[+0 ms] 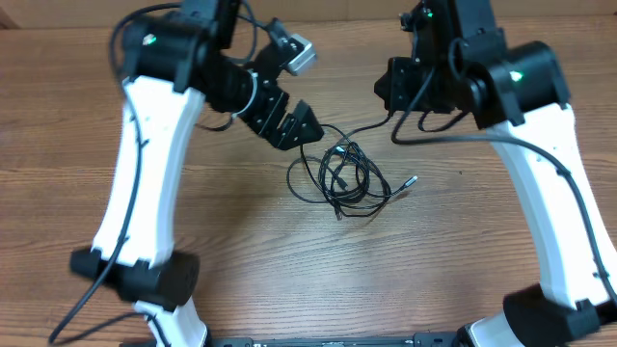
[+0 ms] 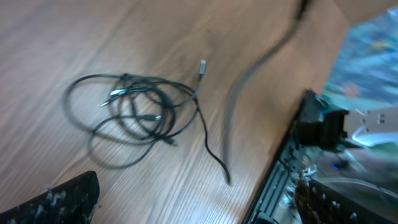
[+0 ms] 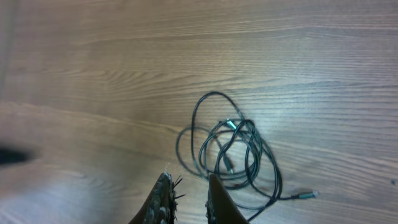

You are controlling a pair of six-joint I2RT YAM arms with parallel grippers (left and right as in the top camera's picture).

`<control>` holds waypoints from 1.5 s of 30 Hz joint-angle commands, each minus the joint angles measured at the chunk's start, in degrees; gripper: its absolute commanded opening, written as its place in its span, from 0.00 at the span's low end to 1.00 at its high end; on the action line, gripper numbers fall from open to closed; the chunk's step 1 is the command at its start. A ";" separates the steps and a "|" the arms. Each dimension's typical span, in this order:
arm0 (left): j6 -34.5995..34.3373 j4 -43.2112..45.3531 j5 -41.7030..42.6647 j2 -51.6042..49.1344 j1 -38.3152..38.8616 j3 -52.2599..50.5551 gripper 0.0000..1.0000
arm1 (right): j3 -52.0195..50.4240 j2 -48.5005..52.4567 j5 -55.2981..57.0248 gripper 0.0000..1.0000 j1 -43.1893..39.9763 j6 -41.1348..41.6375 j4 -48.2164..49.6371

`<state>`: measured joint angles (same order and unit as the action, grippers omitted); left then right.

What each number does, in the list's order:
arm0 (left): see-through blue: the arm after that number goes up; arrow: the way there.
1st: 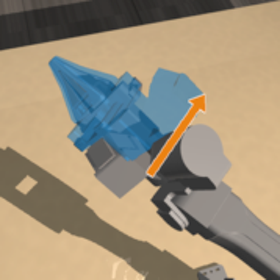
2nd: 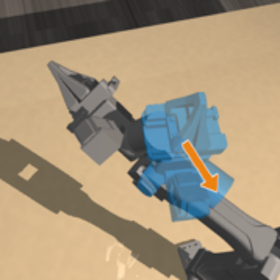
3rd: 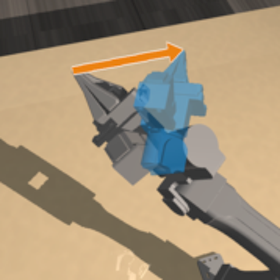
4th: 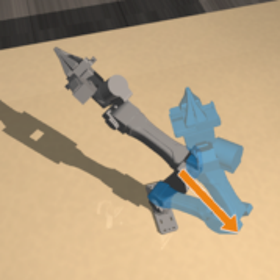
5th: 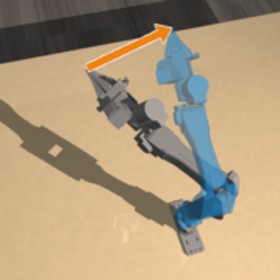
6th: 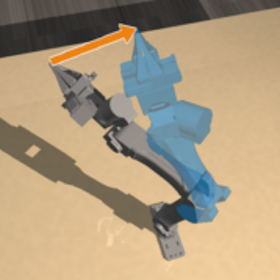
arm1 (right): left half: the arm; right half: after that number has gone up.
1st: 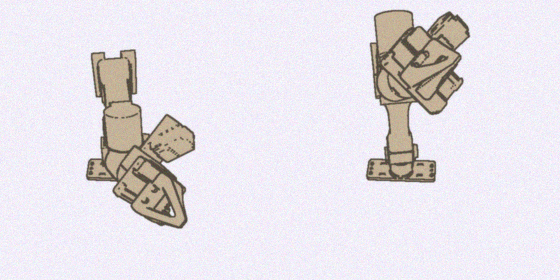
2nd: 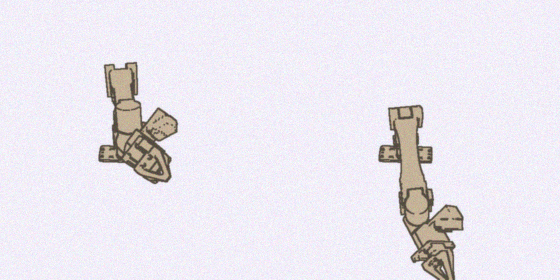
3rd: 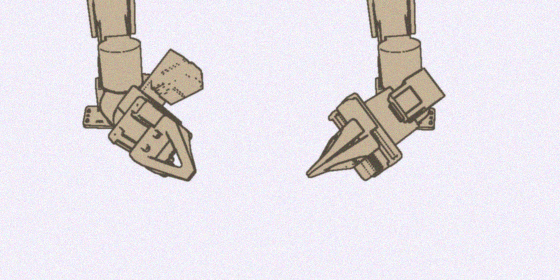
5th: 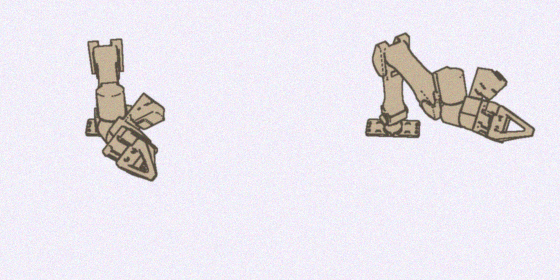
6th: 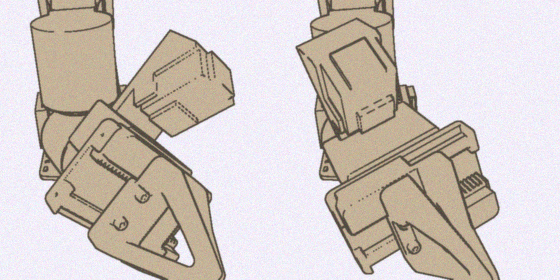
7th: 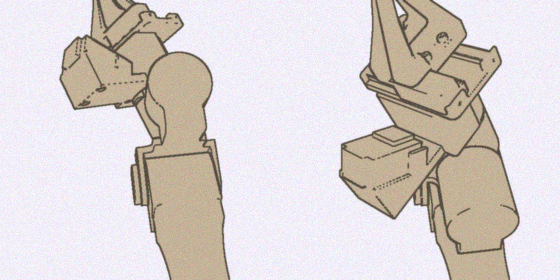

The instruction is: Untangle cables

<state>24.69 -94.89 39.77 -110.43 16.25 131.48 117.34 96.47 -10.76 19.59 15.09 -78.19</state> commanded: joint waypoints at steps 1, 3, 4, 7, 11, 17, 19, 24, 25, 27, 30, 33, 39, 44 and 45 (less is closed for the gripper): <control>5.60 0.02 6.38 -5.03 2.03 -0.50 0.99 | 3.37 -7.32 -1.77 0.04 0.28 -1.95 -0.20; 5.57 0.70 5.99 -7.52 3.04 -0.50 0.95 | 3.39 -10.03 -1.75 0.04 0.26 -3.08 -0.07; 5.51 1.44 5.09 -8.90 3.61 -0.50 0.94 | 3.39 -11.30 -1.68 0.04 0.26 -3.39 0.00; -0.37 5.60 -1.55 -12.52 5.27 -0.50 0.99 | 3.39 -14.38 -1.73 0.04 0.26 -3.41 -0.17; -10.43 10.56 -13.75 -16.63 7.39 -0.50 0.99 | 3.39 -15.85 -1.29 0.04 0.26 -3.41 -1.44; -17.46 13.57 -25.20 -21.86 9.90 -0.50 1.00 | 3.39 -15.78 -1.29 0.04 0.26 -3.43 -2.75; -18.36 14.25 -26.71 -23.85 10.45 -0.52 1.00 | 3.39 -15.78 -1.29 0.04 0.26 -3.43 -3.23; -19.63 14.80 -26.64 -28.83 11.30 -0.52 1.00 | 3.39 -15.78 -0.94 0.04 0.26 -4.76 -5.07; -19.91 14.82 -26.64 -29.77 11.45 -0.52 0.99 | 3.39 -15.78 -0.35 0.04 0.26 -4.76 -5.40; -20.33 14.84 -26.62 -31.82 11.85 -0.52 0.91 | 3.39 -15.78 0.90 0.04 0.26 -4.76 -6.01; -21.11 14.80 -26.60 -34.60 12.31 -0.52 0.78 | 3.39 -15.78 1.88 0.04 0.26 -4.76 -6.86; -21.07 14.69 -26.23 -36.87 12.81 -0.52 0.24 | 3.39 -15.78 2.73 0.04 0.26 -4.74 -7.52; -21.14 11.72 -26.21 -38.07 13.31 -0.44 0.04 | 3.39 -15.78 6.69 0.04 0.26 -4.74 -9.29; -22.58 4.00 -26.14 -34.16 11.37 2.71 0.04 | 3.15 -15.78 7.15 0.04 -2.14 -2.38 -7.76; -22.56 1.68 -25.51 -33.00 10.60 4.24 0.04 | 2.97 -15.78 7.50 0.04 -3.52 -1.14 -7.08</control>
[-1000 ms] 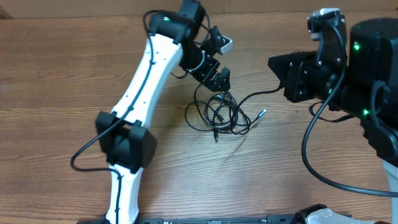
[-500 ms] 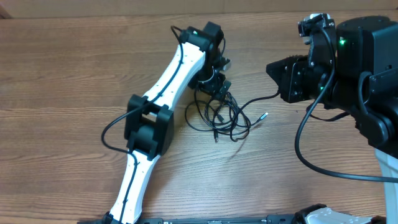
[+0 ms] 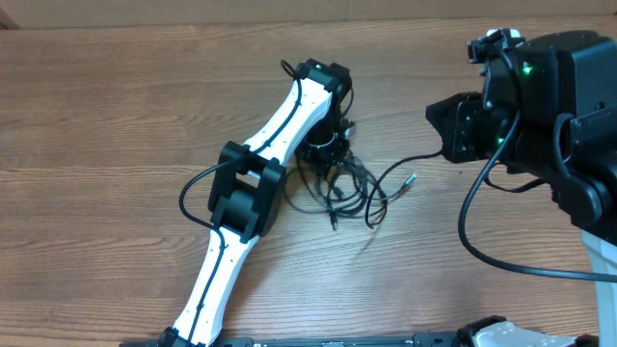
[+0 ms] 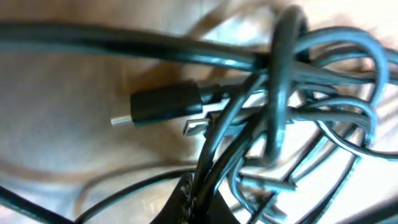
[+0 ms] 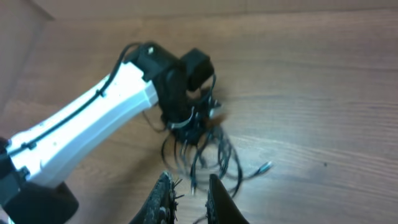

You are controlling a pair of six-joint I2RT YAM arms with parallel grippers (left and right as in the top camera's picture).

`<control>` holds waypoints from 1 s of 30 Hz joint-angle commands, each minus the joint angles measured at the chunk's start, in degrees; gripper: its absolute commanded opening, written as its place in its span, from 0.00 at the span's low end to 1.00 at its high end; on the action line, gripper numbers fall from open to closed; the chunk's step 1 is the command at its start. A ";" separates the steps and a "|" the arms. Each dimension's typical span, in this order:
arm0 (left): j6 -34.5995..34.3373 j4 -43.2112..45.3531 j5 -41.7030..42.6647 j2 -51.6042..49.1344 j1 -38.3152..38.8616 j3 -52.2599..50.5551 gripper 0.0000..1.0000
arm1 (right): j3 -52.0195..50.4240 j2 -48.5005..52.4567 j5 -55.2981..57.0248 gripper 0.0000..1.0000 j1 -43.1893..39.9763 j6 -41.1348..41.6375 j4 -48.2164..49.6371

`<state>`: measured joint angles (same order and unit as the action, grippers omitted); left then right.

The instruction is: Untangle cables

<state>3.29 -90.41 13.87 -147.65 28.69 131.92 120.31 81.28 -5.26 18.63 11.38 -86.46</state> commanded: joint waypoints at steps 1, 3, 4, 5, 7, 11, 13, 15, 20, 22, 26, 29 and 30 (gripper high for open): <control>-1.18 -5.01 1.70 5.53 -2.73 5.44 0.04 | -0.15 -0.57 2.25 0.24 -4.57 4.52 1.79; -2.58 -6.45 4.83 8.68 -4.66 7.50 0.04 | -0.44 -0.24 2.23 1.00 -8.44 6.60 2.32; -4.17 -6.43 5.64 10.80 -5.38 7.48 0.04 | -0.46 0.17 2.23 1.00 -10.67 6.64 2.32; -5.46 -6.12 5.66 13.03 -6.10 7.50 0.04 | -0.52 0.72 2.23 1.00 -12.41 6.64 2.25; -5.68 -5.75 5.64 17.16 -7.10 7.50 0.04 | -0.94 1.99 2.25 1.00 -15.63 6.58 1.88; -7.19 -4.44 5.66 24.39 -7.89 7.50 0.04 | -2.95 5.20 1.57 1.00 -19.45 6.38 0.57; -7.21 -3.69 5.68 27.21 -7.82 7.50 0.04 | -5.33 6.71 -1.44 1.00 -19.50 5.66 1.16; -7.21 -2.75 5.68 29.44 -7.23 7.50 0.04 | -7.98 8.11 -9.86 0.97 -18.23 -0.07 3.02; -8.20 -1.70 8.55 31.50 -6.49 7.50 0.04 | -14.25 8.66 -20.41 0.96 -12.83 -14.71 12.37; -8.20 -1.88 12.66 31.50 -6.58 7.50 0.04 | -15.82 8.66 -20.59 0.96 -11.15 -20.15 15.78; -8.20 -0.72 28.28 31.54 -7.45 7.67 0.04 | -18.53 8.66 -20.59 0.96 -9.33 -28.30 20.41; -8.22 1.68 41.31 31.56 -8.52 7.89 0.04 | -19.37 8.66 -20.59 0.96 -8.87 -30.12 21.51; -8.26 2.51 45.48 31.58 -8.94 7.98 0.04 | -19.50 8.66 -20.61 0.96 -8.83 -30.12 21.73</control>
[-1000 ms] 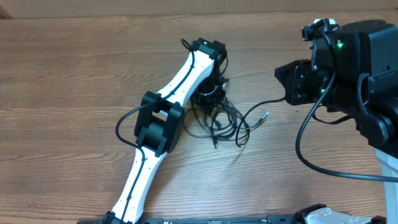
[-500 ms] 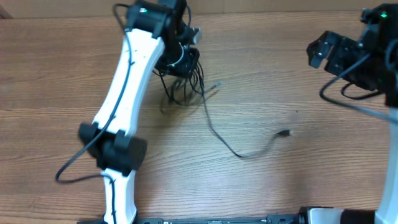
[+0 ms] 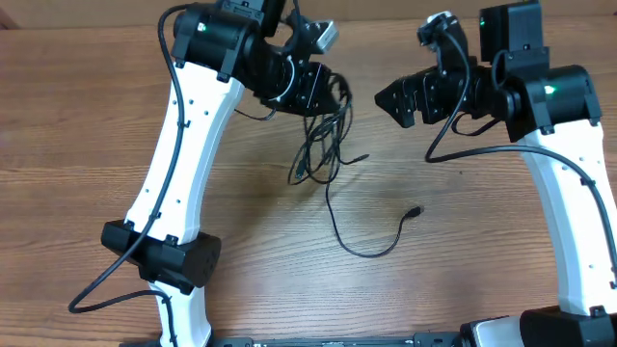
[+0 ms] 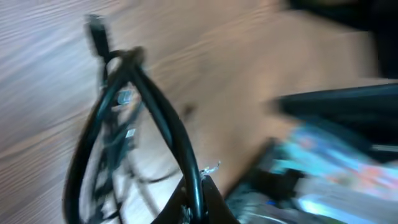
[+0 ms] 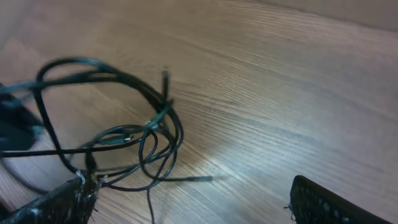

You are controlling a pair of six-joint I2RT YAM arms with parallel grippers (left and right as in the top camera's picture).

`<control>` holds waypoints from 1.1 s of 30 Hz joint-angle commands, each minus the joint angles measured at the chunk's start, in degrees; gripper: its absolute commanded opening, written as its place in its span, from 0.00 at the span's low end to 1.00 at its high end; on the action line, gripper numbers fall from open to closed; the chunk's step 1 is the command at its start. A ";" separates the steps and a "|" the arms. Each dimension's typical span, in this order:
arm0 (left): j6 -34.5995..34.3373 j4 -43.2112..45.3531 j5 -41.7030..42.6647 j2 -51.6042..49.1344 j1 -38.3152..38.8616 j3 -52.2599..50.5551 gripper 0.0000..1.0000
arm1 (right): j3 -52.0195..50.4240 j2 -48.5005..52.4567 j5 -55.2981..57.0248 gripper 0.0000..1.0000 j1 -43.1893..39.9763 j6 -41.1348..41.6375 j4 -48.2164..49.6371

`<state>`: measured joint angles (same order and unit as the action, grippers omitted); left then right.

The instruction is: Untangle cables

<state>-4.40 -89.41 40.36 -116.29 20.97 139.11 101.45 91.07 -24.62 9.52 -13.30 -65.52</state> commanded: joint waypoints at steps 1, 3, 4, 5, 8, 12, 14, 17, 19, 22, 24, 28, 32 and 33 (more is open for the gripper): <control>-0.74 2.38 23.19 0.22 -1.68 0.90 0.04 | -0.63 -1.14 -1.25 0.96 0.28 -5.44 0.83; -2.58 4.50 30.84 0.22 -2.64 0.90 0.04 | -0.63 -1.14 -2.29 0.96 0.28 -5.77 0.83; -4.20 6.23 34.64 0.22 -3.15 0.90 0.04 | -0.63 -1.14 -3.96 0.96 0.28 -6.73 0.74; -5.86 7.89 37.20 0.22 -3.54 0.90 0.04 | -0.63 -1.14 -5.73 0.96 0.28 -7.28 0.76; -13.14 13.64 43.91 0.22 -4.63 0.90 0.04 | -0.63 -1.14 -10.54 0.96 0.28 -8.24 1.33; -17.25 17.73 49.42 0.22 -4.79 0.90 0.04 | -0.66 -1.14 -11.08 0.96 0.81 -8.24 2.29; -18.91 17.90 50.16 0.22 -4.79 0.90 0.04 | -0.85 -1.14 -11.08 0.96 1.07 -8.26 2.56; -24.39 18.18 50.14 0.22 -4.79 0.90 0.04 | -1.73 -1.03 -11.13 0.96 1.51 -8.22 3.67; -27.50 19.71 50.16 0.22 -4.79 0.92 0.04 | -2.99 -1.03 -11.13 0.96 2.23 -8.20 5.05; -31.58 22.75 50.14 0.52 -4.79 0.96 0.04 | -4.70 -0.92 -11.13 0.95 3.87 -8.17 6.88; -34.91 26.18 50.14 1.09 -4.79 0.96 0.04 | -5.81 -0.92 -11.08 0.95 5.20 -8.17 8.37; -41.44 35.10 50.16 3.26 -4.76 0.96 0.04 | -7.69 -0.92 -11.04 0.87 6.97 -7.76 11.47; -45.83 45.62 50.14 6.12 -4.79 0.96 0.04 | -8.31 -0.17 -10.97 0.20 7.30 -7.61 13.64; -46.01 48.02 50.14 6.93 -4.79 0.96 0.04 | -8.31 0.04 -10.23 0.04 7.30 -6.47 14.14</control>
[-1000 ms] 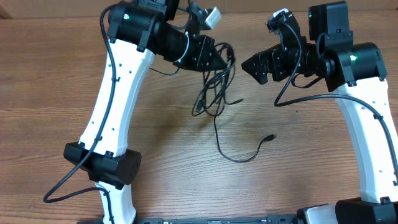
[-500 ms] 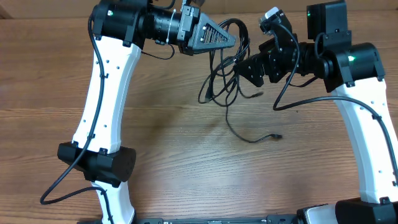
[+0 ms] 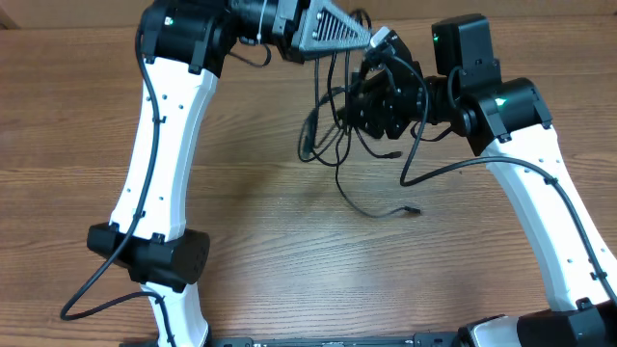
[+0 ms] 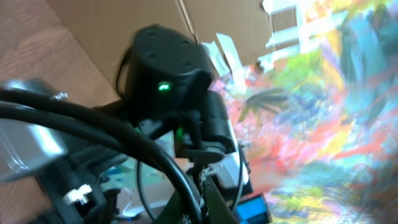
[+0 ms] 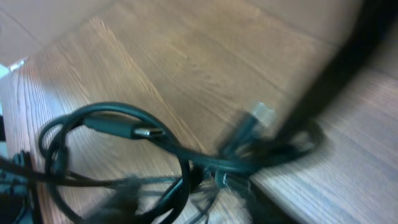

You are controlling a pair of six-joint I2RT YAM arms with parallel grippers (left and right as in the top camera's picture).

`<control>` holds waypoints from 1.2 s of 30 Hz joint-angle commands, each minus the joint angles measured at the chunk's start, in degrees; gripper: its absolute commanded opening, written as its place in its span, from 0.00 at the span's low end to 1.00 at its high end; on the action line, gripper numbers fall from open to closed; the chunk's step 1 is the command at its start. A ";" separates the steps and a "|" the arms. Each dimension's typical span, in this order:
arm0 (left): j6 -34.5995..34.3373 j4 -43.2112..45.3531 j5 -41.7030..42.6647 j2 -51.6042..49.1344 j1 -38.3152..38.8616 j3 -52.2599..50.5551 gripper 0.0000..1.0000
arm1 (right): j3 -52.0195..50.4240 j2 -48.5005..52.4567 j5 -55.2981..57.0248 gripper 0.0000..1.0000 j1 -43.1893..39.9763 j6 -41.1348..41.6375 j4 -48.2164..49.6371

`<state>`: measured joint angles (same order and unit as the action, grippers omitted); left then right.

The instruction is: Untangle cables

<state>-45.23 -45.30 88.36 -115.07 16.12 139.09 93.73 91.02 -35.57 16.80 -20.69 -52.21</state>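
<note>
A tangle of thin black cables hangs above the wooden table from my left gripper, which is raised at the top centre and shut on one thick strand. That strand runs straight into the left gripper in the left wrist view. My right gripper is pressed into the hanging bundle from the right. Its view is blurred: loops and a plug lie between its spread fingers. One loose end trails on the table.
The wooden table runs under both arms. The left arm's white links stand at the left and the right arm's links at the right. A cardboard wall and colourful backdrop fill the left wrist view.
My left gripper has lifted higher and to the right with the bundle. My right gripper, which stood open well right of the cables, is now in among the hanging loops.
The tangle first lay flat on the table between both raised arms. Then my left gripper was down on it. Later it held the bundle lifted, one end trailing on the table, right gripper open nearby. Now the bundle hangs higher with the right gripper in it.
</note>
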 commanded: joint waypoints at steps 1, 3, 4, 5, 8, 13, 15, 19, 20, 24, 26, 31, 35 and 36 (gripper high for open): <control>-5.09 6.01 2.08 6.51 0.04 0.98 0.04 | -0.59 0.22 2.82 0.04 -0.07 3.50 1.75; -4.33 9.09 1.55 7.89 -0.13 0.98 0.04 | -0.57 0.26 8.50 0.04 -0.59 8.52 3.34; -3.41 9.40 0.48 8.44 -0.26 0.98 0.04 | -0.50 0.22 11.72 0.04 -1.16 11.23 4.00; -1.64 9.31 -1.07 8.94 -0.37 0.98 0.04 | -0.17 0.13 14.27 0.04 -1.92 13.53 4.13; 4.07 8.87 -9.01 9.44 -0.39 0.98 0.04 | 0.85 -0.31 16.72 0.04 -4.52 18.27 3.37; 17.86 6.56 -44.81 9.44 0.52 0.98 0.04 | 1.16 -2.23 12.44 0.04 -6.78 19.02 1.33; 22.21 6.51 -64.67 9.42 2.45 0.94 0.04 | 1.16 -3.02 12.59 0.04 -6.75 19.04 1.31; 30.95 2.93 -99.84 8.72 8.37 0.87 0.04 | 1.18 -4.20 20.52 0.04 -6.75 22.36 1.29; 34.99 0.02 -110.38 8.33 10.38 0.87 0.04 | 1.18 -4.42 26.45 0.04 -6.88 24.24 1.18; 39.87 -12.59 -135.10 7.58 13.77 0.87 0.04 | 1.18 -5.03 48.46 0.04 -8.44 32.83 0.98; 40.92 -19.21 -143.18 7.58 14.38 0.87 0.04 | 1.22 -5.64 51.91 0.04 -10.05 35.52 0.52; 34.23 -32.89 -147.45 7.63 14.45 0.90 0.04 | 1.22 -8.09 44.46 0.04 -15.08 38.71 1.16; 31.65 -34.16 -135.23 7.91 14.49 0.90 0.04 | 1.22 -9.20 38.77 0.04 -15.74 38.64 0.44; 31.67 -34.05 -129.66 7.96 14.64 0.90 0.04 | 1.22 -9.42 38.16 0.04 -15.74 38.45 -0.11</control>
<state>-10.83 -79.75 -49.91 -107.83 30.30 139.11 94.41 83.94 6.72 0.78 16.36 -51.86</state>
